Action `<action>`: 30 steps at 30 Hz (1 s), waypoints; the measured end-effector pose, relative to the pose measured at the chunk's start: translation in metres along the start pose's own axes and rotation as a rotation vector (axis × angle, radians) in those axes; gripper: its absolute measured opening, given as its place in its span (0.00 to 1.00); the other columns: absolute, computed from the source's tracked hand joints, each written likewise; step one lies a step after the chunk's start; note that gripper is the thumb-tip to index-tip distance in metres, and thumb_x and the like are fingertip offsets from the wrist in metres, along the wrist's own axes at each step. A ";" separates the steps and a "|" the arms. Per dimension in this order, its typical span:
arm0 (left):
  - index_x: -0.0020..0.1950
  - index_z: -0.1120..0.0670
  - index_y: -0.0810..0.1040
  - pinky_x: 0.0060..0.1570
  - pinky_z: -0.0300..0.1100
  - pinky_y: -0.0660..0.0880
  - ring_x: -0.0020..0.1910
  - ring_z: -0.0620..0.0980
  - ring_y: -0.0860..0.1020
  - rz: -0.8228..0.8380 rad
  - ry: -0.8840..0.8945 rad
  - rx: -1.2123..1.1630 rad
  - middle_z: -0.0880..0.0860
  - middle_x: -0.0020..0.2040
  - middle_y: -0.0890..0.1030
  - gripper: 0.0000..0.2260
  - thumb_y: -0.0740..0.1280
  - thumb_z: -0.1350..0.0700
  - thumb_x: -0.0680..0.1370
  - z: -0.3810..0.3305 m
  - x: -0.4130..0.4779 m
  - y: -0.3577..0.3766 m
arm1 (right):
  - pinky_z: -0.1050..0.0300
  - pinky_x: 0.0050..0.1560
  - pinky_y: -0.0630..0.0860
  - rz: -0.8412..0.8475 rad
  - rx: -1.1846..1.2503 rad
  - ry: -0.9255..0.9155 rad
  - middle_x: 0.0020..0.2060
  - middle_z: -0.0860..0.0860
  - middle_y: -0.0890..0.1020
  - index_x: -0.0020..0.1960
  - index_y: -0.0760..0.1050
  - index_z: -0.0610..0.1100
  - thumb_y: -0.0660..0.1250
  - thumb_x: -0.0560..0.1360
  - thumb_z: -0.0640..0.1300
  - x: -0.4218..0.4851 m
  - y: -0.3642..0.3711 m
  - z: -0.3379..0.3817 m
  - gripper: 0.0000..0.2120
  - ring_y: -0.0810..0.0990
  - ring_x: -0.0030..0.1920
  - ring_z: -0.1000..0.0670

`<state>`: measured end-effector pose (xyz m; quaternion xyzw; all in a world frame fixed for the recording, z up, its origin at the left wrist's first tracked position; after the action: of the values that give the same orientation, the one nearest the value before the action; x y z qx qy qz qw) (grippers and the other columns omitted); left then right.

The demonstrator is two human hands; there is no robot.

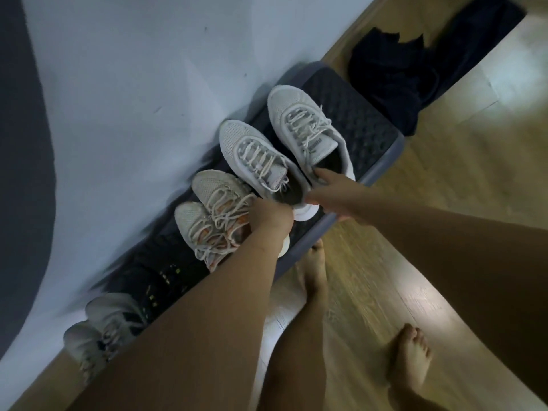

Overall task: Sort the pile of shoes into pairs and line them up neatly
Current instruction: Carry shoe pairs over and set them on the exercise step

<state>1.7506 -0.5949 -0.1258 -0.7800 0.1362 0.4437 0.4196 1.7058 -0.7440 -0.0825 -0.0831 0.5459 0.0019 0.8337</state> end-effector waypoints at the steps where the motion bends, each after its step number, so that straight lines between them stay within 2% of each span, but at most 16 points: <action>1: 0.61 0.62 0.76 0.47 0.44 0.75 0.55 0.62 0.79 0.023 0.040 0.046 0.62 0.57 0.80 0.18 0.68 0.54 0.74 -0.004 -0.014 -0.008 | 0.51 0.59 0.74 0.009 0.044 -0.014 0.71 0.47 0.70 0.79 0.54 0.52 0.67 0.77 0.47 -0.010 0.000 0.001 0.36 0.73 0.66 0.43; 3: 0.58 0.63 0.76 0.42 0.45 0.68 0.53 0.62 0.78 0.037 0.091 0.126 0.61 0.52 0.80 0.14 0.65 0.55 0.77 -0.007 -0.043 -0.025 | 0.52 0.53 0.76 -0.030 0.123 -0.045 0.64 0.46 0.75 0.79 0.56 0.53 0.67 0.77 0.45 -0.042 -0.002 0.001 0.34 0.78 0.58 0.45; 5: 0.50 0.60 0.76 0.41 0.45 0.67 0.49 0.62 0.78 0.020 0.160 0.172 0.58 0.42 0.79 0.08 0.63 0.57 0.77 -0.018 -0.090 -0.048 | 0.55 0.46 0.77 -0.121 0.189 -0.079 0.52 0.48 0.79 0.78 0.59 0.51 0.67 0.76 0.44 -0.087 -0.008 -0.003 0.32 0.79 0.45 0.50; 6: 0.49 0.59 0.77 0.42 0.45 0.68 0.49 0.61 0.78 0.014 0.188 0.165 0.58 0.41 0.78 0.07 0.63 0.56 0.77 -0.022 -0.114 -0.056 | 0.57 0.43 0.77 -0.153 0.218 -0.086 0.46 0.50 0.78 0.77 0.61 0.50 0.66 0.76 0.44 -0.112 -0.011 -0.007 0.31 0.78 0.42 0.52; 9: 0.60 0.57 0.76 0.50 0.46 0.71 0.55 0.58 0.77 0.026 0.316 0.213 0.58 0.54 0.80 0.14 0.64 0.53 0.77 -0.040 -0.202 -0.073 | 0.60 0.37 0.75 -0.211 0.195 -0.114 0.41 0.51 0.77 0.75 0.63 0.49 0.65 0.77 0.45 -0.196 -0.022 -0.028 0.28 0.77 0.39 0.53; 11: 0.60 0.55 0.75 0.53 0.46 0.72 0.55 0.55 0.76 0.021 0.405 0.263 0.54 0.55 0.79 0.14 0.65 0.51 0.76 -0.047 -0.261 -0.076 | 0.65 0.33 0.71 -0.263 0.171 -0.150 0.43 0.49 0.78 0.73 0.67 0.45 0.64 0.78 0.42 -0.250 -0.030 -0.047 0.24 0.75 0.37 0.54; 13: 0.58 0.52 0.74 0.55 0.48 0.73 0.53 0.54 0.76 0.027 0.501 0.297 0.52 0.54 0.77 0.13 0.65 0.49 0.76 -0.047 -0.323 -0.074 | 0.65 0.41 0.73 -0.338 0.141 -0.194 0.50 0.47 0.78 0.70 0.70 0.43 0.63 0.77 0.41 -0.308 -0.040 -0.069 0.21 0.75 0.44 0.52; 14: 0.62 0.51 0.74 0.57 0.49 0.73 0.56 0.53 0.75 0.039 0.547 0.300 0.51 0.57 0.77 0.15 0.65 0.48 0.76 -0.044 -0.352 -0.070 | 0.60 0.46 0.76 -0.383 0.106 -0.215 0.52 0.47 0.79 0.68 0.71 0.43 0.63 0.77 0.42 -0.335 -0.045 -0.082 0.20 0.76 0.47 0.51; 16: 0.68 0.50 0.72 0.58 0.46 0.72 0.62 0.52 0.74 0.058 0.633 0.326 0.49 0.65 0.75 0.20 0.65 0.46 0.77 -0.031 -0.409 -0.057 | 0.53 0.49 0.76 -0.450 0.026 -0.242 0.51 0.46 0.80 0.66 0.72 0.43 0.62 0.77 0.43 -0.387 -0.052 -0.114 0.17 0.79 0.49 0.47; 19: 0.66 0.48 0.72 0.55 0.46 0.73 0.61 0.51 0.75 0.109 0.731 0.336 0.49 0.67 0.74 0.20 0.67 0.44 0.76 -0.001 -0.481 -0.036 | 0.53 0.52 0.77 -0.500 0.020 -0.191 0.60 0.46 0.77 0.74 0.64 0.49 0.63 0.76 0.45 -0.448 -0.050 -0.174 0.27 0.78 0.58 0.45; 21: 0.70 0.48 0.70 0.58 0.47 0.73 0.63 0.51 0.74 0.160 0.793 0.410 0.50 0.68 0.73 0.24 0.68 0.42 0.76 0.018 -0.523 -0.019 | 0.49 0.57 0.78 -0.545 0.015 -0.148 0.65 0.45 0.75 0.77 0.58 0.52 0.64 0.74 0.47 -0.488 -0.047 -0.219 0.33 0.75 0.63 0.42; 25: 0.73 0.47 0.67 0.58 0.47 0.73 0.64 0.51 0.72 0.232 0.899 0.606 0.51 0.70 0.70 0.27 0.67 0.40 0.76 0.045 -0.589 0.019 | 0.46 0.69 0.68 -0.701 0.050 -0.056 0.73 0.42 0.66 0.78 0.55 0.52 0.65 0.75 0.47 -0.564 -0.042 -0.304 0.35 0.62 0.74 0.41; 28: 0.72 0.47 0.67 0.63 0.51 0.72 0.69 0.52 0.69 0.278 1.045 0.763 0.51 0.72 0.69 0.27 0.66 0.39 0.76 0.068 -0.638 0.056 | 0.46 0.72 0.64 -0.824 0.144 0.008 0.76 0.44 0.61 0.79 0.55 0.52 0.64 0.77 0.46 -0.617 -0.023 -0.365 0.33 0.57 0.76 0.41; 30: 0.72 0.46 0.67 0.61 0.48 0.72 0.68 0.52 0.70 0.340 1.146 0.833 0.50 0.72 0.68 0.27 0.66 0.39 0.76 0.091 -0.677 0.086 | 0.47 0.71 0.64 -0.904 0.213 0.053 0.77 0.44 0.59 0.79 0.54 0.52 0.64 0.77 0.46 -0.652 0.000 -0.407 0.34 0.57 0.76 0.40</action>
<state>1.2627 -0.6856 0.3509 -0.6336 0.6115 -0.0638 0.4697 1.0721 -0.7444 0.3529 -0.2265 0.4734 -0.4197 0.7405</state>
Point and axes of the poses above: each hand's wrist, its own x-axis towards the middle knuckle, its own y-axis out of the palm, z = x × y, the point moved 3 cm from there along x, towards the middle knuckle
